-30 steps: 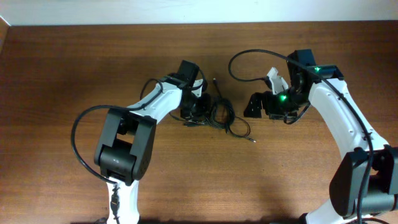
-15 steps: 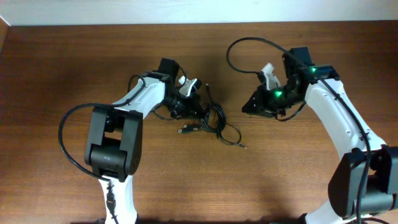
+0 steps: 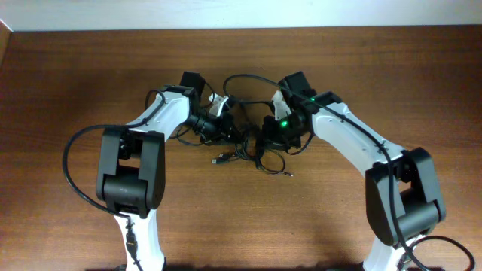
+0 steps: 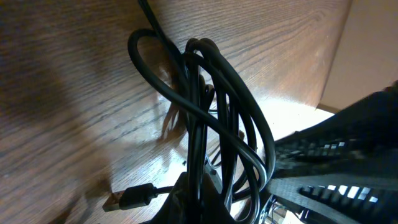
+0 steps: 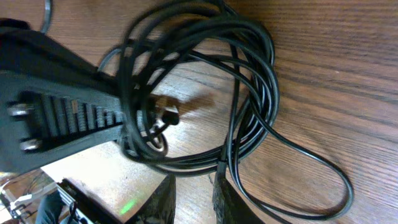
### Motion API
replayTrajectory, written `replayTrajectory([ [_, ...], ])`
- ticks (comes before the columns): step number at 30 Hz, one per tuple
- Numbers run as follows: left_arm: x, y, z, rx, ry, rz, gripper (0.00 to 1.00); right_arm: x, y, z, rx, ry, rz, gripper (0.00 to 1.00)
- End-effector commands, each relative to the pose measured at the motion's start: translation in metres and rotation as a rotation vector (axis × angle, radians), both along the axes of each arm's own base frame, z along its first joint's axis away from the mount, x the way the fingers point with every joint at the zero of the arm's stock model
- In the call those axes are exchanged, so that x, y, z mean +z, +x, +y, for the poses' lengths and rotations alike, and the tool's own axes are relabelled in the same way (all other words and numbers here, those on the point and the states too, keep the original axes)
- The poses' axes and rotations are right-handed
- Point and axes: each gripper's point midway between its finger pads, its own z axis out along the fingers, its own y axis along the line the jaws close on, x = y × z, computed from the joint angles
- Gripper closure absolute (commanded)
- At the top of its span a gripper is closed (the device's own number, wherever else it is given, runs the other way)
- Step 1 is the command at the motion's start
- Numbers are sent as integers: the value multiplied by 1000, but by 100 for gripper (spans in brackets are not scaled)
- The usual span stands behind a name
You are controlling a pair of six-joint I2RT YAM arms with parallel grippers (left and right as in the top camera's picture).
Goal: Untangle cables
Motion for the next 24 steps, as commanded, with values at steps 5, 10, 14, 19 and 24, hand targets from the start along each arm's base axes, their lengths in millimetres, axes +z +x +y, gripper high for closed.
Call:
replayTrajectory([
  [5, 4, 1, -2, -3, -29, 3, 100, -5, -3, 24, 42, 14, -36, 74],
  [10, 4, 0, -2, -3, -28, 11, 100, -4, 2, 27, 45, 11, -74, 74],
  [14, 5, -2, -3, -2, -34, 23, 100, -2, 8, 33, 49, 22, -112, 75],
  [19, 5, -2, -3, -3, -34, 23, 100, -11, 9, 31, 51, -87, -167, 74],
  [24, 5, -2, -3, -3, -34, 23, 100, -12, 10, 39, 63, -119, -215, 69],
])
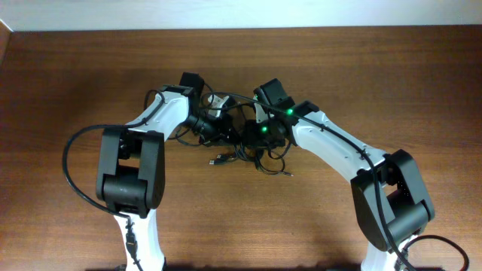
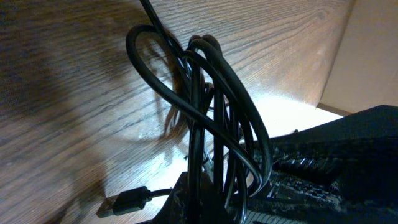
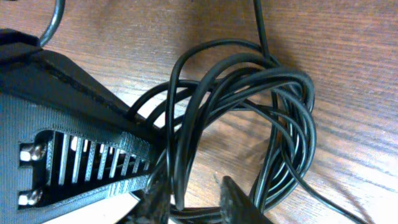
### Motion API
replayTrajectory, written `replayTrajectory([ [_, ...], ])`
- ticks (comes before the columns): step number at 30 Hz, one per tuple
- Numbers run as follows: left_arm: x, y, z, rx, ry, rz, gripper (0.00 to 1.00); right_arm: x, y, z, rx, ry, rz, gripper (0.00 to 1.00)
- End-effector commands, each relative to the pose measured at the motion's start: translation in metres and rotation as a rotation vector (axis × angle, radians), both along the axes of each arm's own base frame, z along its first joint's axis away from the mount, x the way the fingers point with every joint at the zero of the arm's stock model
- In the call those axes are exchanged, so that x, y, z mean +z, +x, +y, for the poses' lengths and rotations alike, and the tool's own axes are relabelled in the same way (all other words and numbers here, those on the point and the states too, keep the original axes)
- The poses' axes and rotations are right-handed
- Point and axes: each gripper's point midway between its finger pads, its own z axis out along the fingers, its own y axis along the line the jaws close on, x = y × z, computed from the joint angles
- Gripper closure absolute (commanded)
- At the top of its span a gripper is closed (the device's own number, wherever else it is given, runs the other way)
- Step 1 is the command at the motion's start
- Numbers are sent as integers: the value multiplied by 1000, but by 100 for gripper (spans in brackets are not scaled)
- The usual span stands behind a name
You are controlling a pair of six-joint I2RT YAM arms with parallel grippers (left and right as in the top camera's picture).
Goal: Untangle cables
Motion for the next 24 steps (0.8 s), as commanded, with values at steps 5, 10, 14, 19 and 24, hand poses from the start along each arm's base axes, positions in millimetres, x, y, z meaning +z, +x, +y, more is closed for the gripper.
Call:
replayTrajectory([
  [5, 5, 1, -4, -4, -41, 2, 100, -15, 3, 7, -41, -58, -31, 65],
  [10, 5, 2, -4, -4, -40, 1, 100, -27, 2, 5, -45, -77, -14, 73],
  [14, 5, 1, -4, -4, -40, 5, 100, -27, 2, 5, -43, -74, -12, 87],
  [19, 4, 1, -4, -5, -34, 3, 100, -18, -10, 14, -6, 8, 57, 96],
  [24, -10, 3, 9, -6, 74, -16, 100, 50, -8, 8, 68, 290, 97, 96],
])
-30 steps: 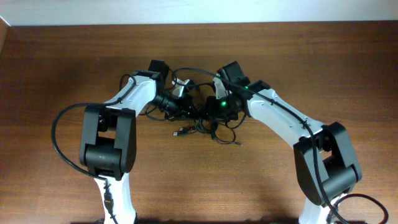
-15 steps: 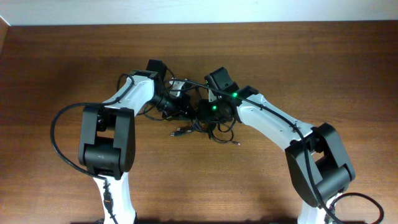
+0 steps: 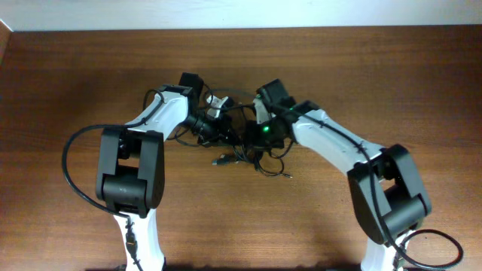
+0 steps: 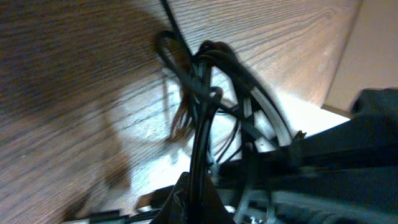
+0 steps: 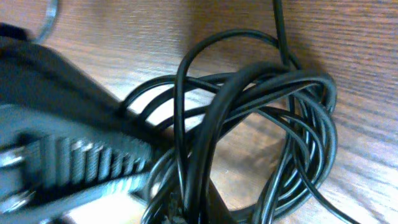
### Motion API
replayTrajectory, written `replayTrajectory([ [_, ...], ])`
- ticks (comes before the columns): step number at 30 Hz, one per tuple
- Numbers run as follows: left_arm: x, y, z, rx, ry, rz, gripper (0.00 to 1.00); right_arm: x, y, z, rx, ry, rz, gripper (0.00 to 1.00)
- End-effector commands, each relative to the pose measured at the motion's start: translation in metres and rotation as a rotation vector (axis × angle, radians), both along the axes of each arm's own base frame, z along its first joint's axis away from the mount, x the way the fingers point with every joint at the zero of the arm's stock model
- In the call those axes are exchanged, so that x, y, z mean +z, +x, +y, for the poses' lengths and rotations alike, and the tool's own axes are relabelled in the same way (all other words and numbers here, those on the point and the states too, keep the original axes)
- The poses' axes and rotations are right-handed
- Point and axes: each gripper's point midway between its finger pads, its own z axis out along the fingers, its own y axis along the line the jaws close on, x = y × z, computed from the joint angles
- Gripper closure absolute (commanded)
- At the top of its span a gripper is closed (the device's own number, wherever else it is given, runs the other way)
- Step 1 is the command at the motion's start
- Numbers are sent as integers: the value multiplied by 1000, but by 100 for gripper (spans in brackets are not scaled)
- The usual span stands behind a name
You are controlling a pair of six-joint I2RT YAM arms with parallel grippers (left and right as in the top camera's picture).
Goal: Untangle cables
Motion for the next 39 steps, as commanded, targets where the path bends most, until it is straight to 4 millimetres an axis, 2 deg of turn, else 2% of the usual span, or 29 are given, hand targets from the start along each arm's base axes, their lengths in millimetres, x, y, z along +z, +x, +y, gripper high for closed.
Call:
replayTrajectory([
  [1, -7, 4, 5, -11, 58, -25, 100, 60, -6, 0, 46, 233, 38, 96],
  [2, -7, 4, 5, -11, 58, -26, 100, 74, -10, -7, 57, 339, 102, 96],
  [5, -11, 3, 10, -12, 93, -25, 100, 87, 0, -32, 3, 434, 153, 96],
  [9, -12, 2, 11, -17, 99, -25, 100, 84, 11, -65, -59, 427, 152, 96],
  [14, -13, 3, 11, -17, 99, -29, 100, 77, -2, -79, 21, 399, 119, 96],
  [16, -13, 3, 11, -17, 99, -29, 99, 70, -6, -84, 43, 354, 109, 96],
  [19, -13, 3, 11, -17, 99, -32, 94, 48, -13, -101, 42, 191, 124, 96],
  [22, -13, 8, 10, -16, 97, -53, 93, 24, -20, -129, 21, -20, 155, 96],
  [23, -13, 9, 10, -15, 97, -61, 93, 20, -22, -136, 18, -67, 161, 96],
  [26, -13, 11, 9, -16, 95, -71, 89, 19, -23, -137, 18, -75, 166, 96],
  [30, -13, 11, 9, -43, 90, -96, 85, 7, -19, -163, 12, -243, 137, 96],
  [34, -12, 10, 8, -53, 81, -104, 76, 26, -15, -137, 49, -108, 116, 96],
  [35, 0, 7, 3, -100, 21, -124, 75, 30, -16, -131, 58, -78, 119, 96],
  [37, 38, 1, -8, -198, -102, -161, 69, 32, -19, -124, 70, -61, 125, 96],
  [39, 64, -9, -16, -320, -107, -207, 55, 35, -21, -115, 86, -27, 124, 96],
])
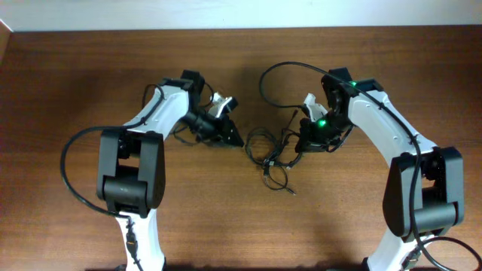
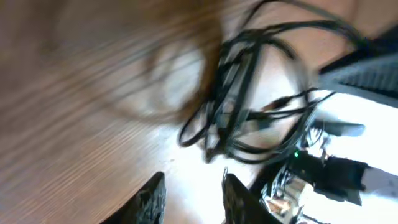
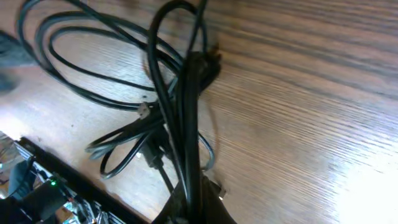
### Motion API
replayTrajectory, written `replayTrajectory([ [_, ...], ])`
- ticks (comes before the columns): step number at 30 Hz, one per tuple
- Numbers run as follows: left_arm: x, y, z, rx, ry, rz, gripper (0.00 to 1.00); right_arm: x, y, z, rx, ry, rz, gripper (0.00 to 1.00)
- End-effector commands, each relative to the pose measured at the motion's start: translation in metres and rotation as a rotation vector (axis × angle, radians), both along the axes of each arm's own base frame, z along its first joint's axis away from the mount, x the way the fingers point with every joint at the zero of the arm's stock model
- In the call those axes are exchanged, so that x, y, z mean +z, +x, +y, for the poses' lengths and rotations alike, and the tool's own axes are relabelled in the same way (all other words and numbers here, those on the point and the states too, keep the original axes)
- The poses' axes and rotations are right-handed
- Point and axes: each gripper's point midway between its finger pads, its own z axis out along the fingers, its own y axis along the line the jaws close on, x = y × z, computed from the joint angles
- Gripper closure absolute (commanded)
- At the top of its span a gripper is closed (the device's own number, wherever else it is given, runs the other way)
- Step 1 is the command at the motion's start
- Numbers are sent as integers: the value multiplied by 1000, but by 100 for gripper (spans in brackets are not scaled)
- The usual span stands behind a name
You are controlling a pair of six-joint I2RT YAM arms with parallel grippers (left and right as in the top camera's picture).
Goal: Untangle cables
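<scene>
A tangle of thin black cables (image 1: 269,155) lies mid-table between the two arms, with a USB plug end trailing toward the front. My right gripper (image 3: 196,208) is shut on a bunch of black strands (image 3: 185,93), which spread into loops beyond the fingers. In the overhead view the right gripper (image 1: 300,144) sits at the tangle's right edge. One strand arcs up as a loop (image 1: 265,75) toward the back. My left gripper (image 2: 193,196) is open with bare wood between its fingers. The blurred tangle (image 2: 249,93) lies ahead of it. Overhead, the left gripper (image 1: 232,137) is just left of the pile.
The brown wooden table (image 1: 90,226) reaches out on all sides of the pile. A pale wall strip (image 1: 226,11) runs along its back edge. The left arm's own cable loops (image 1: 69,162) beside its base.
My left gripper has let go of the cable bundle and now stands open left of it. My right gripper, still shut on strands, is farther right, and the tangle has shifted and spread with it.
At first my left gripper was shut on the bundle while my right gripper was open by its right side. The right then stood open around strands close to the left gripper, then shut on them. Now the arms are apart, the left open, the right holding strands.
</scene>
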Motion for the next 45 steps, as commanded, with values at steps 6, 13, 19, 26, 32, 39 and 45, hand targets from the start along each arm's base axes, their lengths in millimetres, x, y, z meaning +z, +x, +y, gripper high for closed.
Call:
replayTrajectory([
  [6, 30, -19, -42, -319, 5, -181, 36, 18, 3, 21, 41, 71, -57, 96],
  [13, -8, -17, -50, -260, 238, -175, 52, 18, 3, 21, 42, 71, -57, 96],
  [19, -42, 10, -41, -101, 356, -232, 97, 18, 3, 21, 42, 70, -55, 96],
  [26, -62, 30, -21, -31, 492, -306, 98, 6, 7, -31, 51, -67, -71, 96],
  [32, -86, 25, -19, -46, 510, -260, 97, 3, 70, -64, -18, -170, -318, 96],
  [39, -87, 16, -21, -63, 503, -229, 99, 14, 108, -48, -11, -148, -498, 26],
  [45, -23, 33, -48, -69, 260, -224, 95, 57, 64, 5, 18, 231, -325, 25],
])
